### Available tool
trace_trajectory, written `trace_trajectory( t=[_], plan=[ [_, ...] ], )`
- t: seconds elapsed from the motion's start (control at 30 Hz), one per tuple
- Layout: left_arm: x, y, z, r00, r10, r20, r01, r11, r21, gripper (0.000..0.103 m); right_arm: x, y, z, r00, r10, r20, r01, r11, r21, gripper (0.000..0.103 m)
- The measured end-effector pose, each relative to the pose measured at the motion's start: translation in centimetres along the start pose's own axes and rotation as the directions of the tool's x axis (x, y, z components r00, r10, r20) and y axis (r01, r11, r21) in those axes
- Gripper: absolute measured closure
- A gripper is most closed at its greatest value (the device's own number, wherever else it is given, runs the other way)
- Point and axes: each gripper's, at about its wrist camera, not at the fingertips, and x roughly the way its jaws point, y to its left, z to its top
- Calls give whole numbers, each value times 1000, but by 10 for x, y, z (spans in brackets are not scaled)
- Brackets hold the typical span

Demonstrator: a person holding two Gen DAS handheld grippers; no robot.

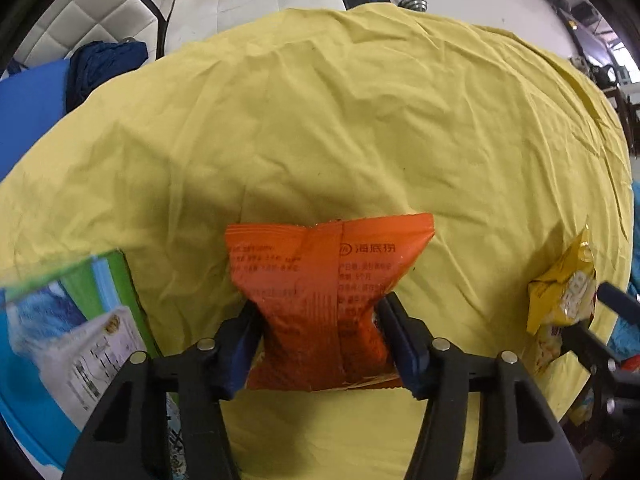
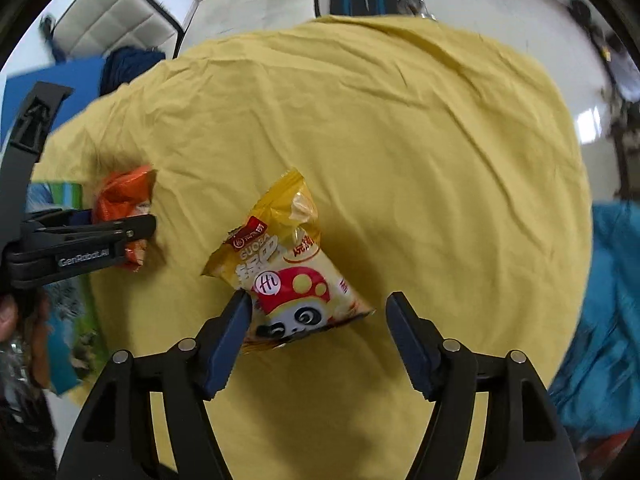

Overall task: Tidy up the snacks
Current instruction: 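Grasp the orange snack bag with left tool while right tool grasps the yellow GUOBA bag, then lift both held bags and carry them toward the cardboard box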

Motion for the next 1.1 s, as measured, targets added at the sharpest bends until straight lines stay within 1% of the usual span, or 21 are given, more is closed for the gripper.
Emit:
trace_trajectory(
  t=[0.13, 0.17, 0.2, 0.23, 0.3, 0.37, 0.47, 0.57, 0.67, 0.73, 0.8, 0.83, 0.9, 1.03, 1.1],
  plan=[
    [-1, 2, -18, 999, -29, 16, 29, 999, -19, 50, 13, 14, 15, 1000, -24, -18, 23, 998, -63, 32],
    [-1, 1, -23, 999, -36, 19, 37, 999, -20, 50, 20, 15, 18, 999, -10, -33, 8, 998, -64, 33],
    [-2, -1, -28, 999, -40, 24, 41, 999, -18, 50, 25, 15, 19, 999, 3, -40, -5, 999, -52, 41],
    [-2, -2, -34, 999, -40, 29, 41, 999, -15, 50, 29, 13, 20, 998, 26, -49, -27, 999, -24, 48],
    [-3, -4, -46, 998, -39, 41, 39, 999, -11, 51, 33, 11, 19, 997, 47, -66, -45, 999, 27, 50],
    [-4, -7, -62, 998, -47, 47, 47, 999, -4, 52, 34, 13, 15, 997, 32, -73, -28, 998, 52, 51],
    [-3, -12, -90, 997, -47, 53, 46, 999, 15, 54, 36, 18, -2, 994, 42, -103, -32, 994, 106, 53],
    [0, -16, -116, 998, -46, 50, 45, 998, 33, 54, 32, 17, -28, 992, 38, -117, -23, 991, 130, 54],
    [10, -18, -137, 999, -40, 32, 38, 999, 38, 54, 34, 17, -55, 989, 46, -143, -24, 988, 151, 54],
    [21, -20, -147, 1000, -28, 11, 28, 999, 43, 54, 39, 19, -68, 987, 36, -158, -11, 987, 158, 54],
    [32, -21, -152, 1000, -25, -10, 26, 999, 46, 51, 44, 20, -78, 986, 38, -164, -9, 985, 171, 54],
    [33, -21, -154, 1000, -25, 2, 25, 999, 47, 50, 47, 22, -83, 986, 38, -162, -9, 985, 175, 53],
    [35, -25, -156, 1000, -1, 0, 1, 998, 63, 50, 47, 25, -84, 988, 25, -153, 2, 985, 174, 53],
    [43, -51, -167, 999, 36, 5, -36, 995, 96, 47, 51, 46, -95, 990, -3, -144, 26, 987, 156, 53],
    [45, -59, -169, 1000, 16, 23, -18, 997, 74, 47, 52, 60, -100, 990, -6, -142, 28, 988, 155, 53]
  ],
)
